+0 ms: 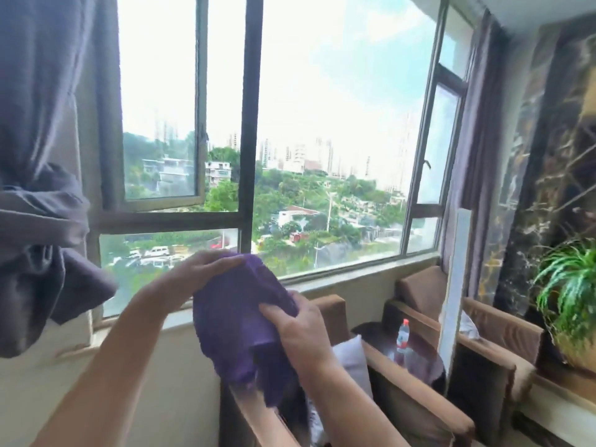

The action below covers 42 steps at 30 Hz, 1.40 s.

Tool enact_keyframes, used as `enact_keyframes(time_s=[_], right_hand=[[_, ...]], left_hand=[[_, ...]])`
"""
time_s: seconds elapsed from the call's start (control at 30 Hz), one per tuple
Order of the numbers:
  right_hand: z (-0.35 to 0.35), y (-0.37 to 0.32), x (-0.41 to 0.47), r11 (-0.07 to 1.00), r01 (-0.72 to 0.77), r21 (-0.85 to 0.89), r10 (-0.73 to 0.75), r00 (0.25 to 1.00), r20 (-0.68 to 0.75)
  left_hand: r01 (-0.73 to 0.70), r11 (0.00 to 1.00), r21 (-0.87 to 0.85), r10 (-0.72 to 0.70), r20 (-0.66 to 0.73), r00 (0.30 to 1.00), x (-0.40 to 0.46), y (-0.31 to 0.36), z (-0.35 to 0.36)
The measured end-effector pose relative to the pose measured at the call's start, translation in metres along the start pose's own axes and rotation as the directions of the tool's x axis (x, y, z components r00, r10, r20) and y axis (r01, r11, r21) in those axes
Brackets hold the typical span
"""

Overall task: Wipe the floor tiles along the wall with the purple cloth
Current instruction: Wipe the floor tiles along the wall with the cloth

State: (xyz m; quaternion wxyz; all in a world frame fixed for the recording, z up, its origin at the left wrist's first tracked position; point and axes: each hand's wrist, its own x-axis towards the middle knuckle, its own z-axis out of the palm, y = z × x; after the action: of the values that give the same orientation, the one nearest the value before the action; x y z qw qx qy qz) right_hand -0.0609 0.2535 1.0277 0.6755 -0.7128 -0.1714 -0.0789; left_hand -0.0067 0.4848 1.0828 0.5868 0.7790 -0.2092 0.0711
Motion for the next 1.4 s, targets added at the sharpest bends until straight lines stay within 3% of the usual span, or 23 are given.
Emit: enact_keyframes(time_s=[0.1, 0.2, 0.3, 0.4, 0.47, 0.53, 0.6, 0.67, 0.73, 0.83, 0.9, 1.03, 1.1, 1.2, 1.3, 1.4], right_hand=[[0.009, 0.012, 0.024, 0.999, 0.002, 0.043, 0.000, 0.999, -0.050], [0.024, 0.041, 0.063, 0.987, -0.061, 0.146, 0.081, 0.987, -0.135], [0.048, 0.068, 0.099, 0.967, -0.110, 0.229, 0.153, 0.972, -0.179], [0.078, 0.090, 0.134, 0.983, -0.160, 0.095, 0.182, 0.934, -0.307], [0.102, 0.104, 0.153, 0.974, -0.205, -0.097, 0.128, 0.851, -0.509], [0.124, 0.115, 0.165, 0.968, -0.200, -0.151, 0.071, 0.798, -0.599], [0.147, 0.131, 0.178, 0.963, -0.249, -0.106, 0.160, 0.841, -0.517], [0.173, 0.147, 0.189, 0.942, -0.337, 0.006, 0.326, 0.907, -0.267], [0.195, 0.162, 0.202, 0.879, -0.426, 0.213, 0.448, 0.892, -0.066], [0.219, 0.191, 0.229, 0.759, -0.463, 0.458, 0.496, 0.867, 0.055], [0.229, 0.207, 0.249, 0.731, -0.459, 0.505, 0.494, 0.867, 0.073], [0.244, 0.234, 0.299, 0.882, -0.383, 0.275, 0.400, 0.917, -0.004], [0.249, 0.248, 0.326, 0.908, -0.376, 0.187, 0.387, 0.922, -0.025], [0.257, 0.269, 0.362, 0.904, -0.392, 0.168, 0.405, 0.913, -0.053], [0.267, 0.295, 0.397, 0.874, -0.463, 0.148, 0.457, 0.886, 0.076], [0.278, 0.313, 0.413, 0.877, -0.476, 0.073, 0.453, 0.867, 0.206]], left_hand=[[0.149, 0.958, -0.246, -0.139, 0.058, 0.989, 0.014, -0.036, 0.004], [0.236, 0.917, -0.323, -0.233, 0.047, 0.971, 0.034, -0.059, -0.004], [0.220, 0.904, -0.368, -0.254, -0.047, 0.966, 0.048, -0.071, -0.021], [0.201, 0.891, -0.408, -0.283, -0.151, 0.947, 0.058, -0.086, -0.045], [0.189, 0.899, -0.396, -0.299, -0.238, 0.924, 0.065, -0.106, -0.064], [0.177, 0.905, -0.387, -0.315, -0.330, 0.890, 0.071, -0.129, -0.080], [0.179, 0.889, -0.420, -0.357, -0.395, 0.847, 0.077, -0.154, -0.094], [0.197, 0.834, -0.516, -0.438, -0.400, 0.805, 0.082, -0.180, -0.104], [0.217, 0.756, -0.617, -0.515, -0.357, 0.779, 0.086, -0.199, -0.108], [0.204, 0.653, -0.729, -0.587, -0.317, 0.745, 0.093, -0.227, -0.112], [0.206, 0.617, -0.760, -0.624, -0.312, 0.716, 0.098, -0.245, -0.118], [0.188, 0.576, -0.796, -0.653, -0.309, 0.692, 0.111, -0.277, -0.131], [0.189, 0.557, -0.809, -0.663, -0.295, 0.688, 0.118, -0.293, -0.136], [0.331, 0.614, -0.716, -0.674, -0.257, 0.693, 0.122, -0.312, -0.148], [0.420, 0.670, -0.613, -0.697, -0.325, 0.639, 0.133, -0.336, -0.171], [0.420, 0.625, -0.659, -0.690, -0.213, 0.692, 0.144, -0.354, -0.193]])
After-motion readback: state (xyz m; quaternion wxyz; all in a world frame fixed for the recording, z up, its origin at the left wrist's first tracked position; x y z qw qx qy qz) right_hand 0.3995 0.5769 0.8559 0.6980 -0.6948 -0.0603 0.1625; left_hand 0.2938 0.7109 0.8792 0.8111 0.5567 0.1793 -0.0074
